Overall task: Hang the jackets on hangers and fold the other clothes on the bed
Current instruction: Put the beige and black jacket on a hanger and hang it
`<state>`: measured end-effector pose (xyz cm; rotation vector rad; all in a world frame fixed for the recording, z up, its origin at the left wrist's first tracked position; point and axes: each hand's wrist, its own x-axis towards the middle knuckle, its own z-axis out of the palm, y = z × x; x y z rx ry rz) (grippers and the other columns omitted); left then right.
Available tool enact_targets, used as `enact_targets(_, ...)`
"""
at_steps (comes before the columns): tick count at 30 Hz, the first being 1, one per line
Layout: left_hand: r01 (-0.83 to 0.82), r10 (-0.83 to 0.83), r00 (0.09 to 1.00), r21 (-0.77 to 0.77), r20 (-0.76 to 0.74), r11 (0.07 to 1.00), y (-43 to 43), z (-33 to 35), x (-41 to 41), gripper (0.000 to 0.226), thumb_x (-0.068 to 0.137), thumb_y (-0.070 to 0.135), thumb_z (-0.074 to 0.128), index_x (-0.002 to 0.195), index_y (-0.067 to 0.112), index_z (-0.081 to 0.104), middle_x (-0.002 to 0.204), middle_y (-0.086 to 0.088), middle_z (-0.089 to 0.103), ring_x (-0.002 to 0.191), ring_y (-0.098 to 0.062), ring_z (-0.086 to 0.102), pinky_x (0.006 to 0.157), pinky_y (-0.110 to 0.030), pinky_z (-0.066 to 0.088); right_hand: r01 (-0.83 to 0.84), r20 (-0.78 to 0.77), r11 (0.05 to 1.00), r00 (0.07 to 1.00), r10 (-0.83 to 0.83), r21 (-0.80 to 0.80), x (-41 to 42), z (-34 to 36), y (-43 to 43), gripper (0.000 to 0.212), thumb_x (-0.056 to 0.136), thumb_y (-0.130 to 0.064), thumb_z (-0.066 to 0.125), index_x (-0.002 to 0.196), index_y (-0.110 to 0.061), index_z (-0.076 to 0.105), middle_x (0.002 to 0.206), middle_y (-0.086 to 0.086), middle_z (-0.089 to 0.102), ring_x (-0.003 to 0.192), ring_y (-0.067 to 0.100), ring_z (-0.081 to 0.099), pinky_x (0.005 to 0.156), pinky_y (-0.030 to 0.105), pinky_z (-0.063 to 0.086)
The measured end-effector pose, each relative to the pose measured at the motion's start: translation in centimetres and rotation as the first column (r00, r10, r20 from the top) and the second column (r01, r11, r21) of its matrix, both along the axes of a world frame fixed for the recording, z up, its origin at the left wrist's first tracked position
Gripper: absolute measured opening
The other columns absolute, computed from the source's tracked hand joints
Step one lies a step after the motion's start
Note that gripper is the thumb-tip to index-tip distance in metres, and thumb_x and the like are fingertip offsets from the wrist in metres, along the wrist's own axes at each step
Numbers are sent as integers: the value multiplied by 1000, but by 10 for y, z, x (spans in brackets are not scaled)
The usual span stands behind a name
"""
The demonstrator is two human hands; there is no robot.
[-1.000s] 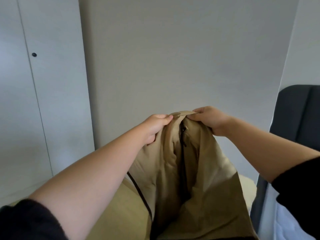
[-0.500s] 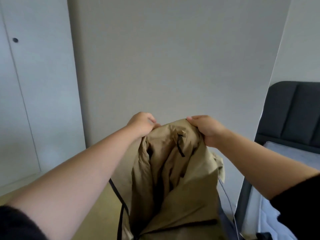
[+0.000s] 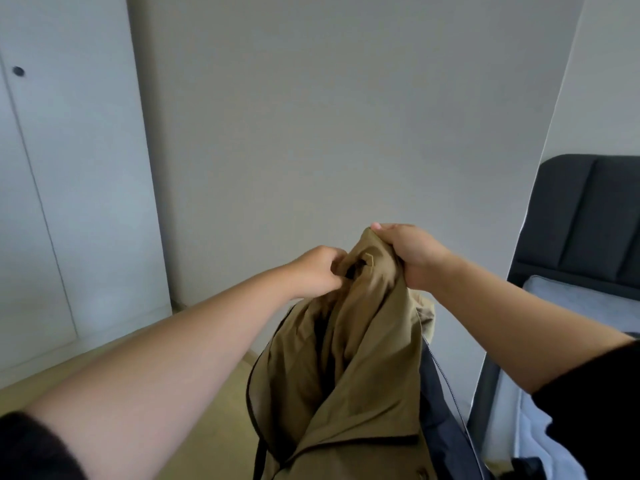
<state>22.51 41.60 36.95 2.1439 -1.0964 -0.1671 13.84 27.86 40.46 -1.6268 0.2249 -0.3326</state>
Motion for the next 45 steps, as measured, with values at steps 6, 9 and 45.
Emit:
enact_targets(6, -159, 154, 987, -220, -38, 963, -8, 5, -2, 31, 94, 30, 55, 82, 2, 60, 72, -5, 53, 67, -17, 48, 59, -28, 33, 275, 37, 773, 950, -310, -572, -2, 3, -19, 28, 96, -27, 56, 89, -4, 69, 90, 13, 67, 83, 26, 60, 73, 29, 49)
enact_targets(9, -296, 281, 955, -342, -94, 892, -15, 4, 0, 35, 94, 34, 53, 68, 15, 41, 59, 1, 35, 53, -16, 33, 51, -30, 21, 333, 168, 534, 928, -333, -777, -4, -7, -20, 18, 96, -22, 52, 91, -9, 63, 95, 6, 59, 89, 25, 55, 71, 25, 37)
enact_targets(45, -472, 643, 735, -521, 214, 712, 121, 124, 19, 44, 91, 25, 58, 56, 16, 33, 56, 1, 30, 51, -13, 27, 40, -19, 24, 339, 184, 786, 941, -285, -517, 54, 26, 63, 39, 89, -4, 39, 123, -10, 56, 101, 19, 69, 88, 35, 68, 79, 42, 56)
